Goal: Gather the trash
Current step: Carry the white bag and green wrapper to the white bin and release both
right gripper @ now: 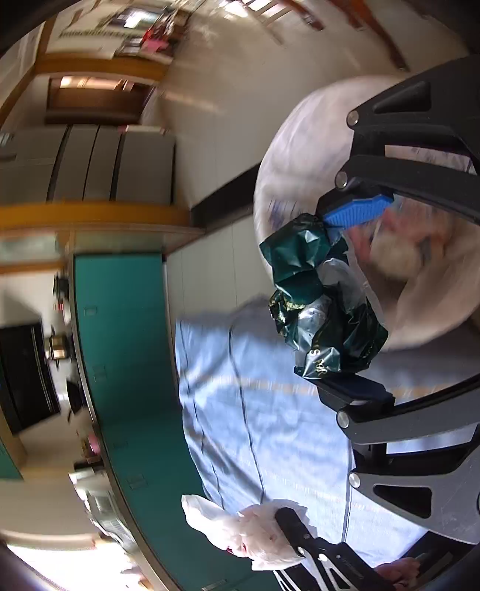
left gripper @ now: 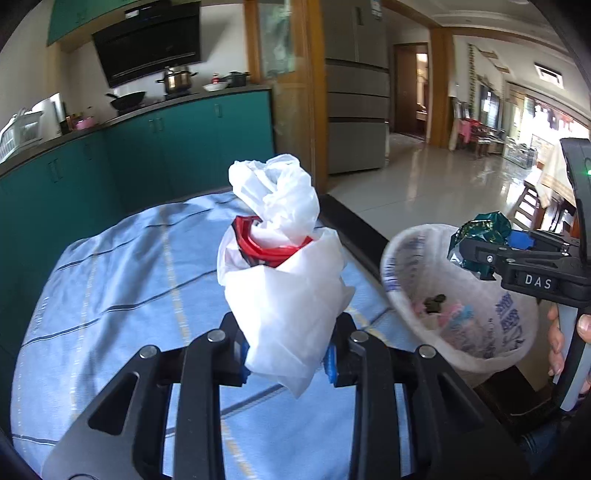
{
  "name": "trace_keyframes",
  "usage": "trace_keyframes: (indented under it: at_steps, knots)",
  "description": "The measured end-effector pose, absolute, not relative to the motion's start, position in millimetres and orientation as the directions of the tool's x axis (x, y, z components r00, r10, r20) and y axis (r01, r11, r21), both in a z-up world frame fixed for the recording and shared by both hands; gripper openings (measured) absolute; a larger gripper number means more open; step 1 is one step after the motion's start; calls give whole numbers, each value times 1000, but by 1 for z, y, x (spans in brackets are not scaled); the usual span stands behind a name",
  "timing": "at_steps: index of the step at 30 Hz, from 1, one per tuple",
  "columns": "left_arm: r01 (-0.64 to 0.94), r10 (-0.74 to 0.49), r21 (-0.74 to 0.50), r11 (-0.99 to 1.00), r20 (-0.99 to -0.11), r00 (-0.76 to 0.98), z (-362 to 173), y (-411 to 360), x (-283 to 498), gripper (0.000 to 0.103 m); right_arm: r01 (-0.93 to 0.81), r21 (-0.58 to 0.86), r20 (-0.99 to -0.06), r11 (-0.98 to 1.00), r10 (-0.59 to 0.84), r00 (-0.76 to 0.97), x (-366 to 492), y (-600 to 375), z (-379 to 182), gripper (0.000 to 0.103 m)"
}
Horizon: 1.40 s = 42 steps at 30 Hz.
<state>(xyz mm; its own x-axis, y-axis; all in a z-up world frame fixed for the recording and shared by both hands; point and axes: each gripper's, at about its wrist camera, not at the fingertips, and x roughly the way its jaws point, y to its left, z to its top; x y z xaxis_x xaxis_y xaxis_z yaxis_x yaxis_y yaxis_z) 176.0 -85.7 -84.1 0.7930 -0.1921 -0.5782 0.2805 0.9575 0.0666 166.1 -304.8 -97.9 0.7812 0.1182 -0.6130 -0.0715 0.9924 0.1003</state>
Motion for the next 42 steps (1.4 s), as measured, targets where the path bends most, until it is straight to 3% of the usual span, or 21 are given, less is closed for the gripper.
trace_keyframes:
  at_steps: [11, 21, 23, 25, 34, 42]
  knots:
    - [444, -304, 85, 892, -613, 729, -117, -210, 178, 31, 105, 138, -629, 985, 5, 778, 135, -390, -115, 67]
    - [487, -312, 79, 870, -676, 668, -155, -259, 193, 37, 141, 149, -641, 979, -13, 768, 131, -408, -121, 67]
    - [484, -317, 67, 872, -676, 665, -154, -254, 193, 42, 138, 131, -646, 982, -21, 763, 132, -406, -122, 67]
    - [480, -324, 53, 875, -673, 665, -151, -248, 193, 55, 138, 128, -647, 982, -22, 762, 131, -407, -122, 67]
    - [493, -335, 62, 868, -661, 672, -145, -246, 188, 75, 141, 147, -648, 979, -12, 761, 133, -407, -121, 75]
    - [439, -290, 96, 893, -623, 727, -127, -213, 174, 88, 194, 162, -609, 967, -57, 791, 132, -413, -114, 95]
